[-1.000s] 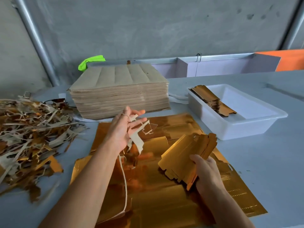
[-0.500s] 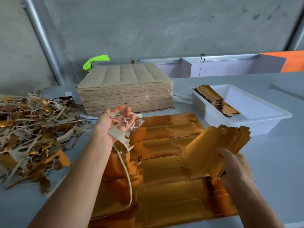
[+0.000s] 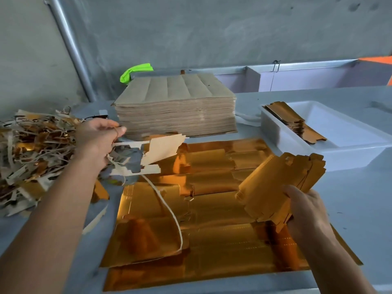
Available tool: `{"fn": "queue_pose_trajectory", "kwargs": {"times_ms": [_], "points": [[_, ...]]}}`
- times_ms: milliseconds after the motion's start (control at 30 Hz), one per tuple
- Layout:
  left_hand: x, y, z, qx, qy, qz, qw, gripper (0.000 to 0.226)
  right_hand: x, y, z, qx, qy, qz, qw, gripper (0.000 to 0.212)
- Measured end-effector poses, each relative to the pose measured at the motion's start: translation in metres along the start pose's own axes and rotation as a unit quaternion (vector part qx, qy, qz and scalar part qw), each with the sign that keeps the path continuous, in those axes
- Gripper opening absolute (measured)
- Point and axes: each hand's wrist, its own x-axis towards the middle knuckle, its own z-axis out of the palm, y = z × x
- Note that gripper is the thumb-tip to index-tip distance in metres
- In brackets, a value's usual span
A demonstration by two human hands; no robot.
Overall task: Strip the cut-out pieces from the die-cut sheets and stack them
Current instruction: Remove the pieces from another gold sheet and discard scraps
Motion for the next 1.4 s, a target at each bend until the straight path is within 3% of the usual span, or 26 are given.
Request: {"fn": "queue_pose_trajectory", "kwargs": {"times_ms": [67, 100, 200, 267, 300, 367, 433, 500, 600, 700, 733, 867, 933, 1000, 1100, 1200, 1300, 1400], "points": [[-0.003, -0.003, -0.008, 0.096, 0.024, 0.046, 0.994, 0.033, -0.002, 0.001, -0.001, 0.012, -0.002, 0.005, 1.0, 0.038], [-0.007, -0.003, -0.011, 0.19, -0.01, 0.061, 0.98, 0.047, -0.002, 0.001, -0.002, 0.019, -0.005, 0.007, 1.0, 0.039], [-0.016, -0.001, -0.019, 0.453, -0.178, 0.054, 0.872, 0.078, -0.004, 0.0, -0.001, 0.034, -0.007, 0.017, 0.999, 0.041], [-0.022, 0.001, -0.02, 0.524, -0.25, 0.051, 0.813, 0.064, -0.005, -0.001, 0.0, 0.036, -0.005, 0.022, 0.999, 0.041], [-0.026, 0.002, -0.018, 0.515, -0.268, 0.064, 0.812, 0.045, -0.006, -0.001, 0.001, 0.035, -0.005, 0.023, 0.999, 0.041], [-0.031, 0.003, -0.014, 0.414, -0.251, 0.091, 0.87, 0.017, -0.009, -0.002, 0.001, 0.034, -0.006, 0.019, 0.999, 0.036], [-0.036, 0.002, -0.009, 0.232, -0.146, 0.097, 0.957, 0.011, -0.009, -0.003, -0.002, 0.034, 0.009, 0.009, 0.999, 0.027], [-0.04, 0.008, -0.007, -0.001, -0.076, 0.078, 0.994, 0.016, -0.008, -0.004, -0.008, 0.033, 0.029, -0.002, 0.999, 0.026], [-0.044, 0.02, -0.005, -0.249, -0.12, 0.07, 0.958, 0.019, -0.007, -0.004, -0.015, 0.023, 0.044, -0.026, 0.998, 0.006], [-0.045, 0.027, 0.0, -0.365, -0.165, 0.063, 0.914, 0.023, -0.009, -0.005, -0.018, 0.023, 0.041, -0.038, 0.998, 0.009], [-0.044, 0.027, 0.001, -0.376, -0.169, 0.062, 0.909, 0.026, -0.009, -0.004, -0.018, 0.027, 0.043, -0.035, 0.998, 0.02], [-0.047, 0.025, 0.01, -0.343, -0.198, 0.064, 0.916, 0.03, -0.007, -0.002, -0.018, 0.032, 0.044, -0.023, 0.998, 0.04], [-0.055, 0.02, 0.021, -0.193, -0.162, 0.088, 0.964, 0.024, -0.006, 0.0, -0.019, 0.042, 0.044, -0.016, 0.998, 0.041], [-0.064, 0.012, 0.036, 0.001, -0.14, 0.154, 0.978, 0.017, -0.004, 0.001, -0.019, 0.048, 0.047, -0.013, 0.998, 0.04], [-0.074, 0.0, 0.06, 0.241, -0.139, 0.222, 0.935, 0.025, -0.002, 0.004, -0.018, 0.055, 0.049, -0.009, 0.997, 0.032], [-0.078, -0.014, 0.08, 0.378, -0.175, 0.222, 0.882, 0.034, -0.002, 0.004, -0.02, 0.067, 0.053, -0.016, 0.996, 0.021], [-0.079, -0.028, 0.091, 0.39, -0.204, 0.223, 0.87, 0.03, 0.0, 0.003, -0.024, 0.058, 0.063, -0.015, 0.996, 0.032], [-0.078, -0.031, 0.093, 0.272, -0.232, 0.186, 0.915, 0.027, 0.0, -0.001, -0.029, 0.065, 0.065, -0.013, 0.996, 0.028]]}}
